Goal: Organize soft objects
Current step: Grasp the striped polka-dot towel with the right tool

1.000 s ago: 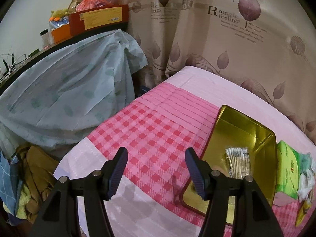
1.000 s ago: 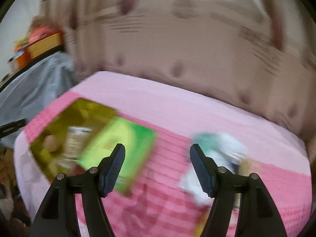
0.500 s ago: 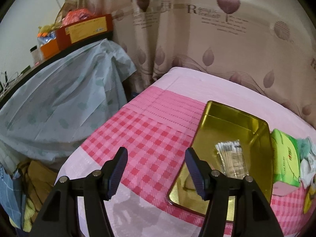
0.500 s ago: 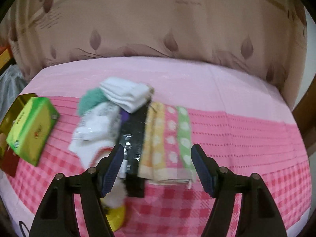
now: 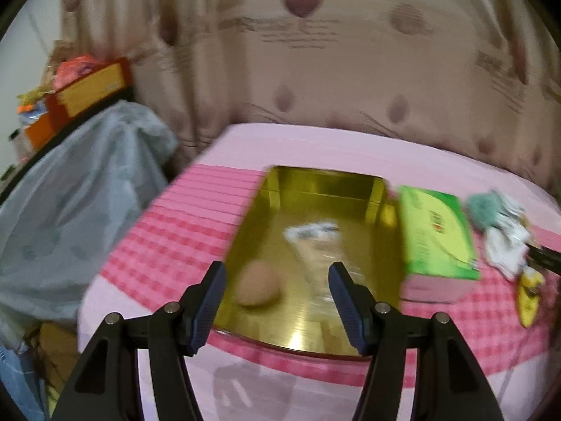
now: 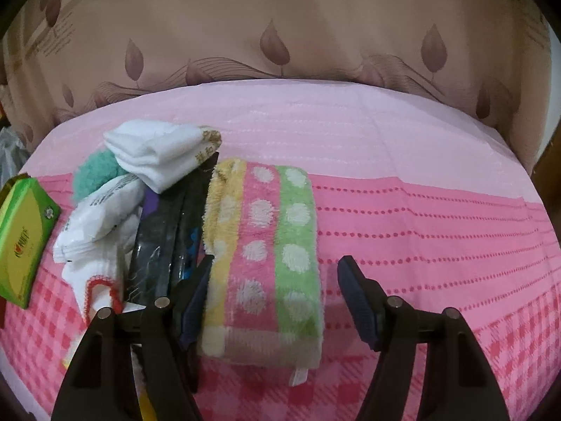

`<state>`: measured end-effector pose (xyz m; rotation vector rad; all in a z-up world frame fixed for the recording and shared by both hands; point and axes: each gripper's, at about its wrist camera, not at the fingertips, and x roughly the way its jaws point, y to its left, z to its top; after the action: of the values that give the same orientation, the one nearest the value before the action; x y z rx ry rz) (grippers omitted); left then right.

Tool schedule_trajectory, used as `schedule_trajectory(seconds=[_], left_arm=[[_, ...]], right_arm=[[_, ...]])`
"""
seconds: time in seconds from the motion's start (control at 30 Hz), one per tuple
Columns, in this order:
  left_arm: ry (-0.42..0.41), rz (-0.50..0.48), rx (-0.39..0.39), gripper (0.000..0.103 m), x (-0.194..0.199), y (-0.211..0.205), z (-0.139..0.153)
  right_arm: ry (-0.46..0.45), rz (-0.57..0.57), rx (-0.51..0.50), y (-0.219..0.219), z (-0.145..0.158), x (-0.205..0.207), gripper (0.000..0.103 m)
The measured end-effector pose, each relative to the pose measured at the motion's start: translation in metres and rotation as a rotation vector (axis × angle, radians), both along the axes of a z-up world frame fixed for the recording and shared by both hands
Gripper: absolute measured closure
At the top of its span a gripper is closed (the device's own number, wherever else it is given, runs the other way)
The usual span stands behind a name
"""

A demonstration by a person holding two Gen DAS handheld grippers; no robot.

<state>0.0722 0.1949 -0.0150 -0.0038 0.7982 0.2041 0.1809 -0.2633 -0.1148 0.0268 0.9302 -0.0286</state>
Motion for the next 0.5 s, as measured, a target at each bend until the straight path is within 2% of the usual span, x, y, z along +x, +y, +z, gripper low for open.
schedule_trajectory(seconds=[0.1, 0.17, 0.33, 0.5], left_arm=[[0.019, -0.077, 0.001, 0.041, 0.003, -0.033, -0.003], [0.026, -0.140, -0.002, 0.041, 0.005, -0.058, -0.004], [0.044, -0.266, -0.027, 0.041, 0.009, -0.109, -0.007], [0.075, -0.389, -0.092, 0.041, 0.017, -0.158, -0.010]], right_arm=[[-0.010, 0.044, 0.018, 0.005, -0.001, 0.000, 0.056], [-0.016, 0.058, 0.004, 0.010, 0.001, -0.004, 0.061], [-0.030, 0.041, 0.019, 0.000, 0.008, -0.016, 0.067], [-0.039, 0.007, -0.031, -0.019, 0.019, -0.031, 0.067]])
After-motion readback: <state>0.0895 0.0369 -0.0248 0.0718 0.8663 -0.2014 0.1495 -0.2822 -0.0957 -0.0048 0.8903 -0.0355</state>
